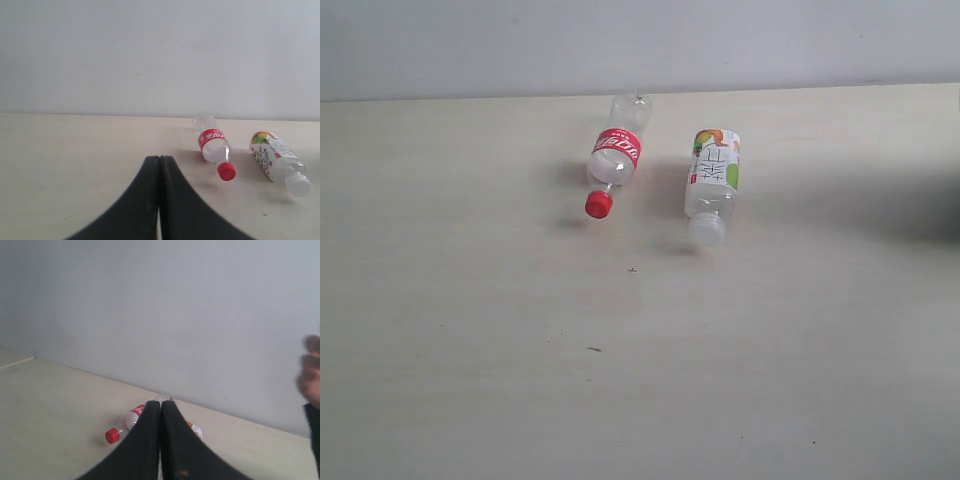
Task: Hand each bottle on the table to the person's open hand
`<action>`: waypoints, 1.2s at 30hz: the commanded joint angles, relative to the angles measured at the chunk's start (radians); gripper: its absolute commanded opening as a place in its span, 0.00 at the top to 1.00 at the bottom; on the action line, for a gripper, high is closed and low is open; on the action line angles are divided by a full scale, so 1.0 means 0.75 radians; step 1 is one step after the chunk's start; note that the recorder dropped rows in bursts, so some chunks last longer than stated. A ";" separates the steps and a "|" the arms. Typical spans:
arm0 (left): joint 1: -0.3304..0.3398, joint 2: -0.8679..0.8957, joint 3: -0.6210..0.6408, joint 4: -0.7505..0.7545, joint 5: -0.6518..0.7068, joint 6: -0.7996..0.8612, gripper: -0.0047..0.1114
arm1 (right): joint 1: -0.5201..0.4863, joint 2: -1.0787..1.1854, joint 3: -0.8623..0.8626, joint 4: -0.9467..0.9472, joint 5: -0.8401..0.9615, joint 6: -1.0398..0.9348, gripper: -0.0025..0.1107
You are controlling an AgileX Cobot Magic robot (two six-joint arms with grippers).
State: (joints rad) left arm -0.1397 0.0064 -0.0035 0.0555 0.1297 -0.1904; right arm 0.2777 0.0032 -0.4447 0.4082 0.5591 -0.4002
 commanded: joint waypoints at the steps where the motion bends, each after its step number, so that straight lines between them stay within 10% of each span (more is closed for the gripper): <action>1: 0.001 -0.008 0.005 -0.011 -0.007 0.002 0.96 | 0.002 -0.004 0.007 0.002 -0.007 -0.010 0.97; 36: 0.001 -0.008 0.005 -0.011 -0.007 0.002 0.96 | 0.002 0.108 0.007 0.219 -0.120 0.012 0.97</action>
State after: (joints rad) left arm -0.1397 0.0064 -0.0035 0.0555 0.1297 -0.1904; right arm 0.2777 0.0196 -0.4447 0.4779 0.5095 -0.3894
